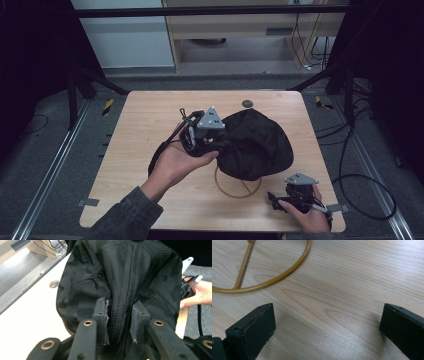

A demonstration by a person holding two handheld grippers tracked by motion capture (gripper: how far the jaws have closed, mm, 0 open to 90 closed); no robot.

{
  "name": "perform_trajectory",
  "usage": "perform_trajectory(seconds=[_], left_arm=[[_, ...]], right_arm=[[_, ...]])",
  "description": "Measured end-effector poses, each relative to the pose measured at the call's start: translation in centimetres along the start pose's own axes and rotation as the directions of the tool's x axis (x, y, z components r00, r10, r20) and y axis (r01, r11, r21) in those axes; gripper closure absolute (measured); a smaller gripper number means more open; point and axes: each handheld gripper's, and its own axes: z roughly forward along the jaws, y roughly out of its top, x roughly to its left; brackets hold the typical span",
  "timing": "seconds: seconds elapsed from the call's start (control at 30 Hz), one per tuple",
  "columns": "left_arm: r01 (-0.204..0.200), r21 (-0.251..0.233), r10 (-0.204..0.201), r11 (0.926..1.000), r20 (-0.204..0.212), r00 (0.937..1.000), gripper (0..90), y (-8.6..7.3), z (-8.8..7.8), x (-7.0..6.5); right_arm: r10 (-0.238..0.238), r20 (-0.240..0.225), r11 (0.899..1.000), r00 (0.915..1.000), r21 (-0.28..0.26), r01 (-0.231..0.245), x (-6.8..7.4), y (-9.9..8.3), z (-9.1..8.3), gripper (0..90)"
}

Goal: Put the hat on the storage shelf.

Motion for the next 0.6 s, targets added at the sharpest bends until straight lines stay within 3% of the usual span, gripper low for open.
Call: perform_trajectory(seconds=[0.27, 0.6], left_arm=[[0.003, -0.009, -0.004, 1.0000, -0.015, 0.9999, 62.6, -0.01, 0.10, 0.14], [0.006, -0.022, -0.007, 0.9997, -0.022, 0.9997, 61.6, -0.01, -0.50, 0.29]], right_arm=[[-0.001, 0.001, 1.000, 1.0000, -0.001, 0.001, -0.01, 0.00, 0.00, 0.4], [-0.001, 0.001, 1.000, 1.0000, -0.001, 0.001, -0.01, 0.00, 0.00, 0.4]])
